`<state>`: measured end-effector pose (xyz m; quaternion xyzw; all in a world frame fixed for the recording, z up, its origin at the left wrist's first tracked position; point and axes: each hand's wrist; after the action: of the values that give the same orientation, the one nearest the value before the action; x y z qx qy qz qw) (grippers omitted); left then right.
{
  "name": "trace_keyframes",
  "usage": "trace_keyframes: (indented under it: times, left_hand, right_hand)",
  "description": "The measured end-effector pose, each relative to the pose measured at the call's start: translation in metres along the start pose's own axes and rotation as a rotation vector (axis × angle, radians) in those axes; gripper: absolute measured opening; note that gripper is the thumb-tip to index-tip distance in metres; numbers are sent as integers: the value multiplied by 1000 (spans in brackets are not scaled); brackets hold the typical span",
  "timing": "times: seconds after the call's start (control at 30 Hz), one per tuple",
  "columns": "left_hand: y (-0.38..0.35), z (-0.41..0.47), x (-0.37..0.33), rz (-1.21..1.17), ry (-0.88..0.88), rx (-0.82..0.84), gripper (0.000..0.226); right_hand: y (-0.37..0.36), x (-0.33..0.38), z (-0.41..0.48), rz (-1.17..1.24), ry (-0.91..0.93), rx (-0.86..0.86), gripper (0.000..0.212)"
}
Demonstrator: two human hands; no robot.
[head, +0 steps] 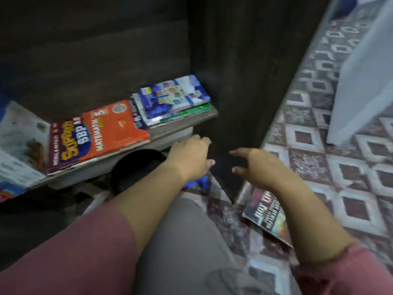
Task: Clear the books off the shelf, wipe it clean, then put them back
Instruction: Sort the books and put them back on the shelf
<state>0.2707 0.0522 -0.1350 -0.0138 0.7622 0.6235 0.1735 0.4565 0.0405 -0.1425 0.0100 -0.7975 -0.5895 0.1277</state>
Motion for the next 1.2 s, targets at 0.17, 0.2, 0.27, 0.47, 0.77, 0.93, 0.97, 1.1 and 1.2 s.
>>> trace_keyframes:
  times: [0.17, 0.2, 0.27, 0.47, 0.77, 0.93, 0.97, 1.1, 1.2]
  left_hand:
    - [-41, 28, -93, -23, -126, 250, 46]
    - [-52, 34, -108, -24, -137, 285, 45]
    - [-76, 42, -132, -32, -157, 332, 44]
    - [-142, 35, -150, 19, -206, 375, 40]
    - [-169, 52, -121, 70, -206, 376, 39]
    - [-180, 59, -120, 106, -191, 428, 37]
    - [-182, 60, -120, 108, -193, 437, 37]
    - [-185, 62, -120, 111, -174, 442, 37]
    - [-185, 63, -123, 114, -162, 445, 37]
  right_hand:
    - [-26, -95, -47, 20, -191, 66, 48]
    - [-36, -111, -52, 10, -229, 100, 48]
    - [-57, -136, -59, 16, -297, 185, 49]
    - [-141, -175, -54, 90, -389, 368, 43]
    - [-246, -185, -25, -95, -358, 322, 99]
    - [-283, -183, -24, -146, -392, 245, 111]
    - [-286, -183, -24, -155, -403, 220, 109]
    - [-280, -186, -18, -225, -385, 182, 107]
    - [-274, -186, -10, -245, -369, 225, 100]
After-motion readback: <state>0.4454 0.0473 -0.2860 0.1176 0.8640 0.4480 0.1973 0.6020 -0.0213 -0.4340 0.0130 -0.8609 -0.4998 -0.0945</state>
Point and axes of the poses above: each hand's wrist, its own z-axis towards the middle knuckle, its own y-axis out of the back of the hand, x = y × z, and after that the axes turned 7 degrees about -z, right-handed
